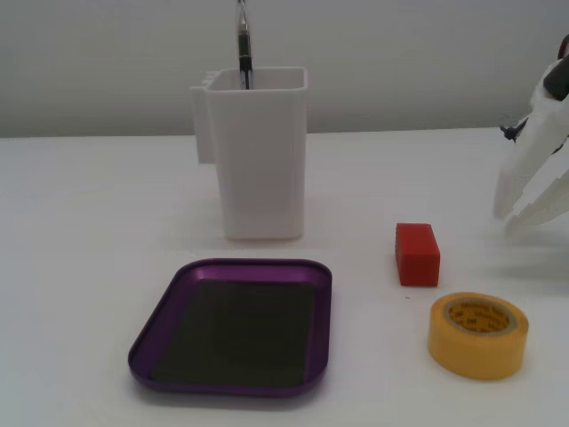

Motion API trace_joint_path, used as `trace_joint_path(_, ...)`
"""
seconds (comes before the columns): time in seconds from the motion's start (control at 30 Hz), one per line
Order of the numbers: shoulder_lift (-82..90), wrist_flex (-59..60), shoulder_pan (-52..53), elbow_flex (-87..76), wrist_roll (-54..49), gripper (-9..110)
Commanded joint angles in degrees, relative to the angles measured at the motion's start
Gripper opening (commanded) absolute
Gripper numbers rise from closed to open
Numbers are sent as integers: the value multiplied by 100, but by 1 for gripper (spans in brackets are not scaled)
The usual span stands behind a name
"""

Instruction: Grab up the yellow tape and put it in the box.

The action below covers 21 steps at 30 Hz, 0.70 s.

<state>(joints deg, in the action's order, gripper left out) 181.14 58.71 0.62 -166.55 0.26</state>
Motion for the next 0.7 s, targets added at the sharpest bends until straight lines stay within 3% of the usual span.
trace_joint_path(0.0, -1116, 0, -26, 905, 18, -1)
trace_joint_path(0.3, -3753, 9, -167, 2953, -26, 0)
trace_joint_path(0.53, -4658, 765, -1301, 3920, -44, 4)
trace_joint_path(0.67, -4913, 923, -1406, 4078, -53, 8)
